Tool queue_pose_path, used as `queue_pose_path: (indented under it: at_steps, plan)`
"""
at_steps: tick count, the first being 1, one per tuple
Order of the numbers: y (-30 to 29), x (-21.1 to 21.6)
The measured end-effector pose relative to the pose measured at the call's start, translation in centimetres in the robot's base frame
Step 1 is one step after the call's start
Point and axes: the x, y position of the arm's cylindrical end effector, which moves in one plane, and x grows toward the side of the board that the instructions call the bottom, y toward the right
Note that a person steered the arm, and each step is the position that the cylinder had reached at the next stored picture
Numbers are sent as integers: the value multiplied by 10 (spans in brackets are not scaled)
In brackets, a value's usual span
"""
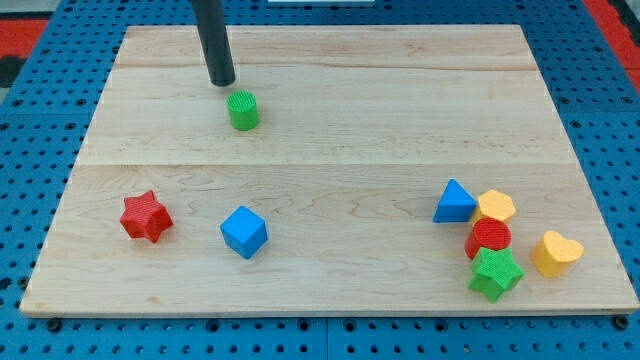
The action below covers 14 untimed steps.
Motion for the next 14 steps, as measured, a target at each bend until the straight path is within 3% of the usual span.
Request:
queue_pose_path:
  at_steps: [3,4,6,7,9,10,11,12,14]
  plan:
    - [146,160]
    - [146,155]
    - [98,4]
    - [44,-43]
    - [-85,-69]
    - [-131,-44]
    - [-152,23]
    - [-168,92]
    - [-174,173]
